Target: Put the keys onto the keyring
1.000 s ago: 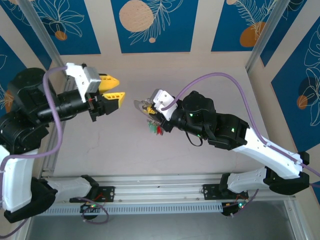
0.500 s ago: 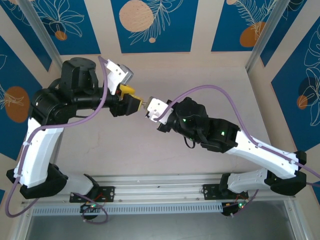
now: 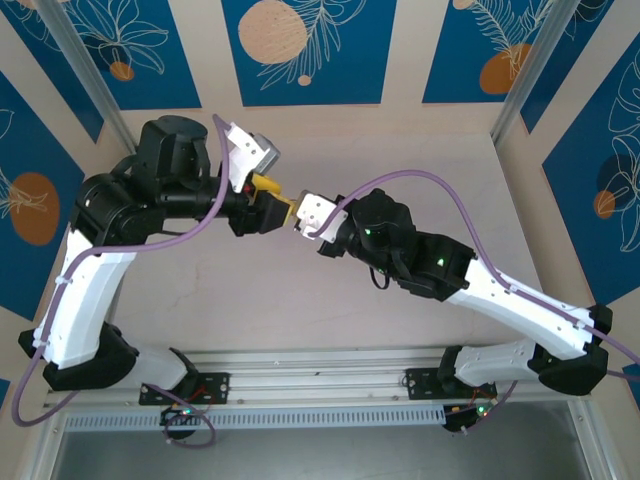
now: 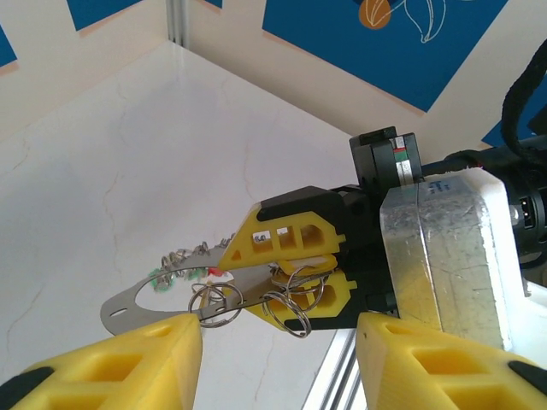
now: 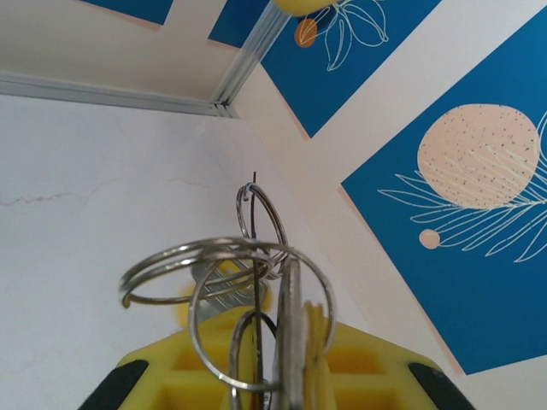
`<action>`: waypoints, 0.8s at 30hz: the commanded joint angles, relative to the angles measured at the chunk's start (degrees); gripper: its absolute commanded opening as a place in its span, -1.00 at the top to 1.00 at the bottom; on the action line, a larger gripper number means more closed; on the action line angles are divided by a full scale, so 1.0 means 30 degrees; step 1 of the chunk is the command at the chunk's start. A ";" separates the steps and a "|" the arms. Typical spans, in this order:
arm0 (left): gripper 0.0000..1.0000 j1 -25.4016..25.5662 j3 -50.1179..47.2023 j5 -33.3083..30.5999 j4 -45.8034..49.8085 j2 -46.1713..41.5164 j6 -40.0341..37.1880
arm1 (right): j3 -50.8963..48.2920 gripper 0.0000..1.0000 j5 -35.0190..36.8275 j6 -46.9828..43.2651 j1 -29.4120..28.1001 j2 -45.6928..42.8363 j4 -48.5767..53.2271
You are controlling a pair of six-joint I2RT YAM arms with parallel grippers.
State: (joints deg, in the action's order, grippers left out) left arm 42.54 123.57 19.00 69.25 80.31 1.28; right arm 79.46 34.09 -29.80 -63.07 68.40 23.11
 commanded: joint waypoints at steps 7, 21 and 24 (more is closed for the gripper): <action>0.11 0.0221 -0.1698 -0.0137 -0.0977 -0.0779 0.0335 | 0.0178 1.00 -0.2588 0.2195 0.1127 -0.1387 -0.1623; 0.14 0.1423 -0.3205 -0.1200 -0.3414 -0.2017 -0.0576 | 0.0958 1.00 -0.3393 0.3480 0.1751 -0.0878 -0.0974; 0.14 0.1972 -0.3308 -0.1838 -0.3537 -0.1991 -0.0992 | 0.1275 1.00 -0.3471 0.3772 0.1864 -0.0685 -0.0681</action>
State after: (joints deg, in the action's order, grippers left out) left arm 46.96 114.30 16.19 60.82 75.05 0.30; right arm 80.14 24.58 -20.40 -57.98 66.48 23.38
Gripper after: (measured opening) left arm 0.431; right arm 0.137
